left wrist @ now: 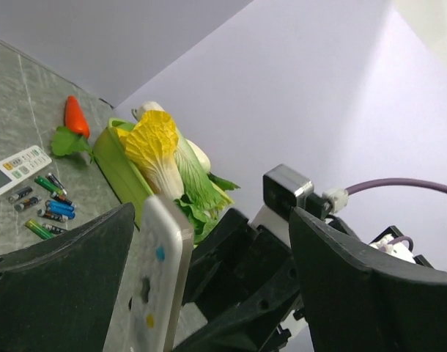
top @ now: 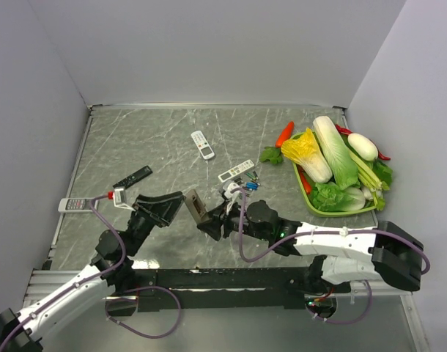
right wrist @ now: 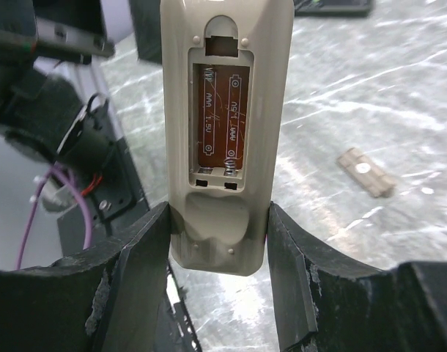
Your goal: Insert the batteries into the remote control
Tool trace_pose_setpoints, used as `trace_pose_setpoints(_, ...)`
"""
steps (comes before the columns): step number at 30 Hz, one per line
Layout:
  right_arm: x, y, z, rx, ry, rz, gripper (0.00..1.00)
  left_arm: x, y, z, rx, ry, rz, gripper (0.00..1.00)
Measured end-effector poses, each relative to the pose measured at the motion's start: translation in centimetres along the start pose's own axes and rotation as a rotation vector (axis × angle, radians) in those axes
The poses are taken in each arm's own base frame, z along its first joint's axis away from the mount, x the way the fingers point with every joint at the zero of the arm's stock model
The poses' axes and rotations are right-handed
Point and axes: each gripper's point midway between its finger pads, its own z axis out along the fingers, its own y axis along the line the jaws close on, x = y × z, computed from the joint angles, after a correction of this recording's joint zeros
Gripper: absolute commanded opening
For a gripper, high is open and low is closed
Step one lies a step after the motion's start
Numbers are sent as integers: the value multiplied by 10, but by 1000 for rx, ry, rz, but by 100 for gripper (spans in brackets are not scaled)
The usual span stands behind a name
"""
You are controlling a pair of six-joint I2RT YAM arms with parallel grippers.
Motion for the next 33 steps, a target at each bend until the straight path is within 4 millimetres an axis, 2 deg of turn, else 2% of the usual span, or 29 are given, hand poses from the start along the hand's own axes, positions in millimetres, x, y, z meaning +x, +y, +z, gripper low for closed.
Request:
trace_pose_setpoints(6,-14,-17,-9,108,-42,0,0,19,8,4,-8,81,20,87)
trace_pose_setpoints(10,-13,-26,-11,166,-35,0,0,41,26,6,-49,168,42,81)
trace_pose_setpoints(14,-15,-29,-10,199,-32,-4,0,63,44,6,-90,248,50,77)
trace_pose_setpoints(19,-17,-33,-9,243,-30,-2,0,86,51,3,-109,318,47,73)
trace_pose_setpoints(22,-10,-34,-8,259,-7,-8,0,91,50,3,-107,317,52,64)
trace_pose_setpoints(25,-2,-35,-7,266,16,-14,0,96,52,3,-118,320,60,50)
trace_pose_setpoints(26,-1,-34,-7,265,18,-14,0,97,54,3,-122,320,61,39)
trace_pose_setpoints(27,-1,-34,-7,264,19,-14,0,98,55,3,-126,320,61,32)
trace_pose_setpoints(28,-1,-33,-7,261,18,-15,0,98,57,3,-132,320,64,20)
trace_pose_setpoints(29,-2,-33,-7,263,17,-15,2,99,56,4,-128,319,64,14)
trace_pose_setpoints(31,-1,-34,-7,268,19,-17,21,99,55,4,-123,319,68,1)
trace_pose_setpoints(32,0,-34,-7,268,20,-17,28,99,54,4,-120,321,70,1)
trace_pose_setpoints(33,0,-33,-7,264,24,-17,40,99,53,4,-117,321,71,1)
